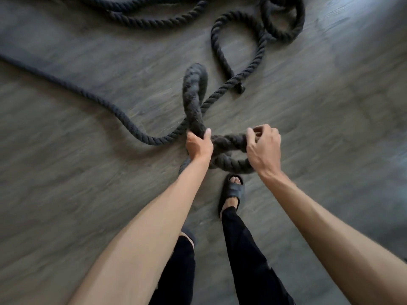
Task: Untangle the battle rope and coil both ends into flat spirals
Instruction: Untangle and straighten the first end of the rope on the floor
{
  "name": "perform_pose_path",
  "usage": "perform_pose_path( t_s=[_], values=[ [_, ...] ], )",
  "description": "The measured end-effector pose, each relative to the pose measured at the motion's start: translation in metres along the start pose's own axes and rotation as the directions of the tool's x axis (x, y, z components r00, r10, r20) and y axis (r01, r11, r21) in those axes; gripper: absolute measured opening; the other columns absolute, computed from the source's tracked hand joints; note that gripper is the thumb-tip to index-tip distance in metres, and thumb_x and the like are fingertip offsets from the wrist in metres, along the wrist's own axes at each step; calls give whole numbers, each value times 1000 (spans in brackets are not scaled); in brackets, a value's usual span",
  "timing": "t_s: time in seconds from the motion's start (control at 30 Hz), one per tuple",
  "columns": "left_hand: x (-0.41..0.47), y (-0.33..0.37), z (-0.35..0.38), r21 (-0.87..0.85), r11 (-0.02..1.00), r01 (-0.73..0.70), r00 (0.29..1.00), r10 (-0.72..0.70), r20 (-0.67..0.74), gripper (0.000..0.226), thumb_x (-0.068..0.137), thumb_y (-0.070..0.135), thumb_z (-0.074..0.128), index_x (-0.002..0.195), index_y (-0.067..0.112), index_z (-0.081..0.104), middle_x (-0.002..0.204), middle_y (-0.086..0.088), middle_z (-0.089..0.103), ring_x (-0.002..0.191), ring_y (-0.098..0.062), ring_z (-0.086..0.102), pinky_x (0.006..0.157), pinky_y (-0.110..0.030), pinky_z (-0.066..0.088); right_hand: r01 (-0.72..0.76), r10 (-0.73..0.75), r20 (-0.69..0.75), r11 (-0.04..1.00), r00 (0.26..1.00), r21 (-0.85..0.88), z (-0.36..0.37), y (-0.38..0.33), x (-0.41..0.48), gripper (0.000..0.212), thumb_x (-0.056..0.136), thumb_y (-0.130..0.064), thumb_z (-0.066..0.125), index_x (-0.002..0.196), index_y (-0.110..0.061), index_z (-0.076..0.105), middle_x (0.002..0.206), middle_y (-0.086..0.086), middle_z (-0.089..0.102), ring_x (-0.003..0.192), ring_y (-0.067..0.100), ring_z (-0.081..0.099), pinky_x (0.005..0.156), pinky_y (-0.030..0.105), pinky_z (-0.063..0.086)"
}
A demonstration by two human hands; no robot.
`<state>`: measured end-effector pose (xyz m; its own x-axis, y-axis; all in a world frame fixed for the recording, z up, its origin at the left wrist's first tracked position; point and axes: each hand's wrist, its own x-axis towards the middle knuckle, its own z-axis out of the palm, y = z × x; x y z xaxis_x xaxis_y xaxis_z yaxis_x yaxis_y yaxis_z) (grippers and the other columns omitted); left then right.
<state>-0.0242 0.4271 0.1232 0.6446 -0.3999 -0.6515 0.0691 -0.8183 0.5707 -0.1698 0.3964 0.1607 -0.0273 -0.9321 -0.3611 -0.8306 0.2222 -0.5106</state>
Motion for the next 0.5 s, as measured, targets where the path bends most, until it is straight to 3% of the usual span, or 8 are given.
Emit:
perform_pose_path(
  t_s=[0.07, 0.17, 0.3, 0.4, 0.5],
  values=[
    [13, 20, 2, -52, 997, 57, 995, -61, -80, 61, 95, 35, 60, 136, -5, 41, 142, -24, 49, 131, -35, 48, 105, -33, 35, 93, -61, -256, 989, 965, 113, -5, 5, -18, 22, 99, -28, 51, 107, -9, 60, 108, 10, 57, 108, 26, 50, 99, 37, 39],
    [29, 38, 0, -101, 984, 150, 978, -162, -132, 61, 98, 39, 53, 139, -3, 37, 146, -21, 44, 134, -33, 44, 106, -34, 34, 184, -137, -296, 974, 945, 135, 2, 8, -33, 16, 97, -21, 52, 108, -10, 58, 106, 4, 55, 103, 17, 49, 96, 31, 40],
    [41, 48, -3, -218, 943, 253, 950, -285, -129, 56, 101, 37, 49, 139, -2, 38, 146, -17, 44, 134, -32, 45, 104, -36, 35, 63, -83, 77, 970, 994, 237, 31, 9, -35, 12, 97, -15, 57, 105, -7, 61, 101, 9, 67, 92, 25, 64, 87, 45, 52],
    [42, 47, -2, -234, 929, 286, 940, -319, -119, 56, 102, 36, 46, 140, -4, 36, 148, -18, 42, 136, -31, 43, 106, -35, 34, 57, -85, 398, 995, 914, 83, 59, 9, -26, 45, 92, -25, 68, 129, -4, 53, 125, 16, 62, 118, 31, 58, 101, 42, 47],
    [39, 43, 5, -282, 905, 318, 930, -356, -92, 55, 102, 36, 47, 139, -4, 36, 147, -18, 44, 133, -32, 45, 103, -35, 36, 87, -81, 522, 996, 849, 13, 86, 11, -16, 68, 84, -35, 75, 138, -5, 48, 135, 18, 54, 126, 33, 51, 105, 41, 45]
  ],
)
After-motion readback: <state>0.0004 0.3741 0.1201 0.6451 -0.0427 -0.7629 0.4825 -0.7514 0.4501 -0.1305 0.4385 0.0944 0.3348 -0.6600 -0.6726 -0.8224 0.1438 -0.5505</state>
